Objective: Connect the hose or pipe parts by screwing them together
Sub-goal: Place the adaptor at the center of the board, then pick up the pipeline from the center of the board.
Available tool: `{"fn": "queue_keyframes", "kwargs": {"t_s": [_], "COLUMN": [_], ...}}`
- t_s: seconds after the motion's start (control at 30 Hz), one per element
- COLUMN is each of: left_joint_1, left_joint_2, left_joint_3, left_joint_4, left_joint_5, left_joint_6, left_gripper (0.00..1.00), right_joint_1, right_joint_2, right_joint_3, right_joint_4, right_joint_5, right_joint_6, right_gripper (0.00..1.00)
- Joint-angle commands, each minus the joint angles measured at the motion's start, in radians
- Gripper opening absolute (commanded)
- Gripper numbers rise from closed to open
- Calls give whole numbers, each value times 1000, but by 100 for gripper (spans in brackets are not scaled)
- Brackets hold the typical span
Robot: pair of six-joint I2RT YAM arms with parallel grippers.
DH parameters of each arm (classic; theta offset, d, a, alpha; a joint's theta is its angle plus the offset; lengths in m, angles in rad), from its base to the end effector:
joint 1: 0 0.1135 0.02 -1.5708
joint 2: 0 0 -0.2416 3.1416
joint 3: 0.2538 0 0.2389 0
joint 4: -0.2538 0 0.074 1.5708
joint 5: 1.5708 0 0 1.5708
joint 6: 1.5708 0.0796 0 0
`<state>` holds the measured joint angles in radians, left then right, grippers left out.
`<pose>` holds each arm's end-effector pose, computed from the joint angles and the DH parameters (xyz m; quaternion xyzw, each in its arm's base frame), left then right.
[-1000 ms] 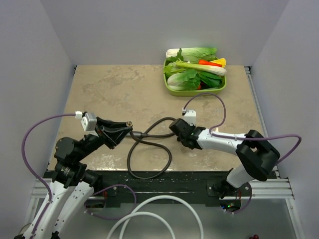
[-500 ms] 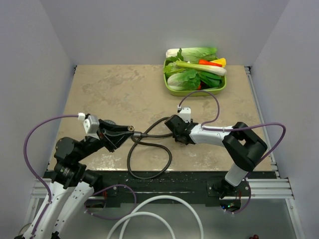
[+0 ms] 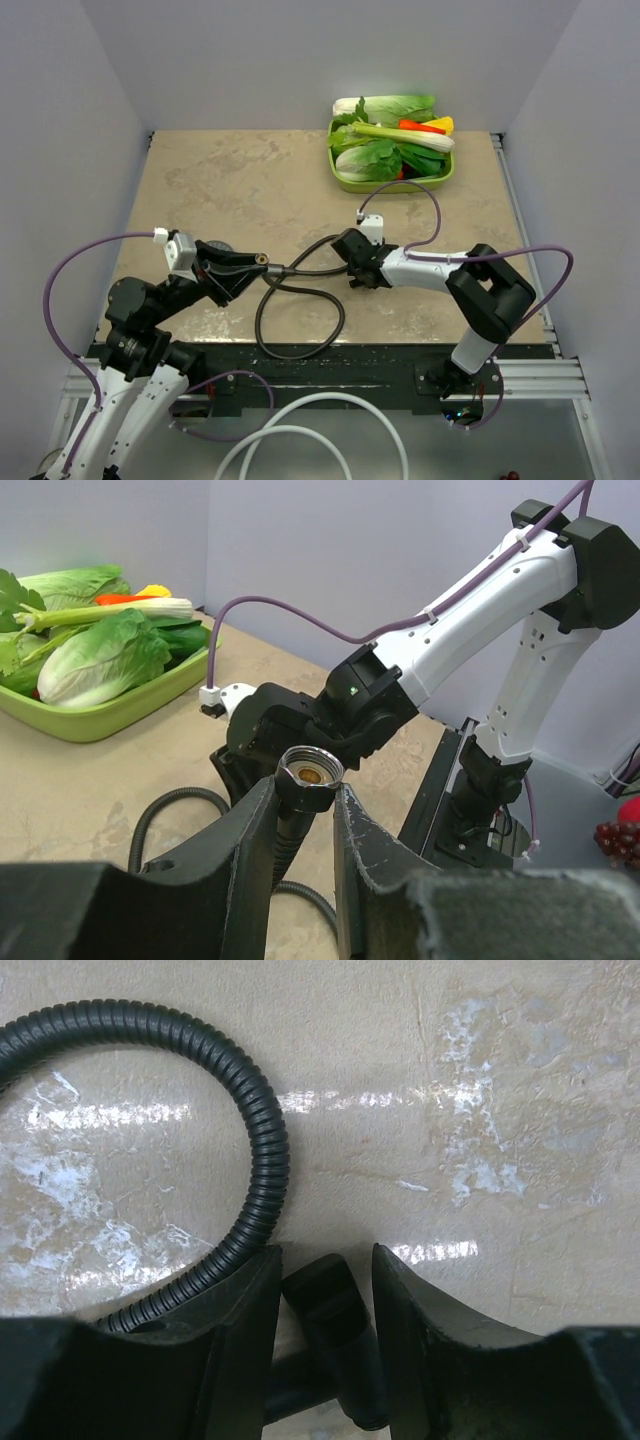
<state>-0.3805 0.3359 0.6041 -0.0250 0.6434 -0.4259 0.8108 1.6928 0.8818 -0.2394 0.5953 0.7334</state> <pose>0.1054 -0.0936 0.3454 0.2357 0.5900 -0.4724 0.6109 0.2540 0.2025 0.1056 0.0397 0.9261 -0.0315 0.3739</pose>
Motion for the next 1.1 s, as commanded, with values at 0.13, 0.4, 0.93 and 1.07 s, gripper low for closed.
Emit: {"fn": "queue_keyframes", "kwargs": {"t_s": [0.13,0.4,0.93,1.07], "left_joint_1": [-1,-1,-1,-1], "left_joint_2": [-14,-15,0,3], "left_joint_3": [33,33,-67,-95], "left_joint_4": [49,60,223,307], "left_joint_5": [1,5,294,346], "left_joint_6": [-16,-27,-105,-138], "left_gripper": [0,0,0,0], "right_joint_1": [-4,-1,-1,22], "right_joint_2": [-62,-81,-446,-536], "right_joint_3": [-56,-112,18,206], "right_joint_4": [-140,-120,110,144], "right_joint_5": [-60,-104,-236,-347], "right_joint_6": [-9,17,-178,-348], "right_gripper": [52,47,0,0]}}
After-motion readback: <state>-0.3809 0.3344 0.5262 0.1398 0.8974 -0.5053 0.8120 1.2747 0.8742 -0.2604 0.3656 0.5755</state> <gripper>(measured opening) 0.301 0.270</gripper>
